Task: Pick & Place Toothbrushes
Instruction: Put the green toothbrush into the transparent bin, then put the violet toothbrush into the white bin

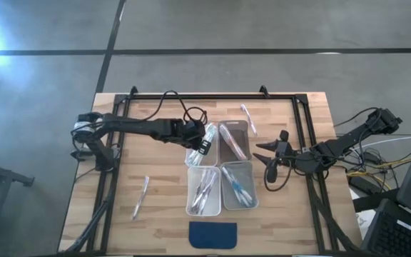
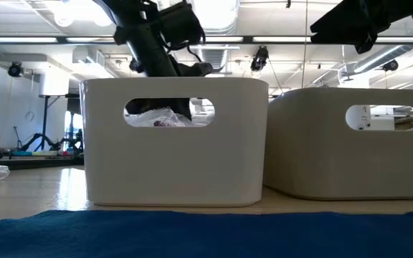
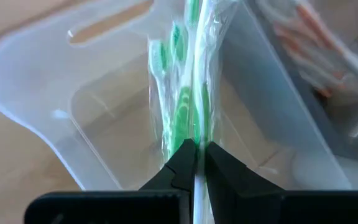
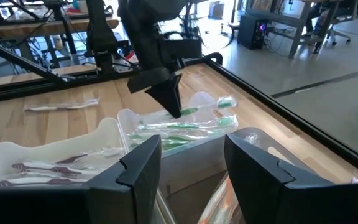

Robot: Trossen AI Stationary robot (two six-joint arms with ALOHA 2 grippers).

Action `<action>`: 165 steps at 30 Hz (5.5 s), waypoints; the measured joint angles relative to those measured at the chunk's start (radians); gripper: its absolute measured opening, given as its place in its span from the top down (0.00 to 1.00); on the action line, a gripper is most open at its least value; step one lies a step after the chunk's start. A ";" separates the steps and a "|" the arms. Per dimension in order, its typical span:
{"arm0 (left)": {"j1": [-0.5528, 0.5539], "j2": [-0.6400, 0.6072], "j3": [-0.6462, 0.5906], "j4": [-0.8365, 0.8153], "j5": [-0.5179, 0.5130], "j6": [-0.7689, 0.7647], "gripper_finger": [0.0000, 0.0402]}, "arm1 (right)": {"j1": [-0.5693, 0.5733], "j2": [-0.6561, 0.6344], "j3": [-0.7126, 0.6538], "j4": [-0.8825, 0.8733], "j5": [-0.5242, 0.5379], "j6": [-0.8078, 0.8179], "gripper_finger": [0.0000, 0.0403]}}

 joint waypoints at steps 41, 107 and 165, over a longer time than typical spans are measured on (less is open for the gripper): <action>0.014 -0.054 0.076 -0.044 0.192 0.142 0.58 | 0.000 0.000 -0.012 0.002 -0.002 0.000 0.54; -0.988 -0.242 -0.328 -0.461 0.021 -1.155 0.58 | 0.000 0.000 -0.017 0.001 -0.003 0.026 0.56; -0.955 -0.159 -0.390 -0.364 0.015 -1.072 0.93 | 0.000 0.000 -0.022 0.002 -0.003 0.023 0.71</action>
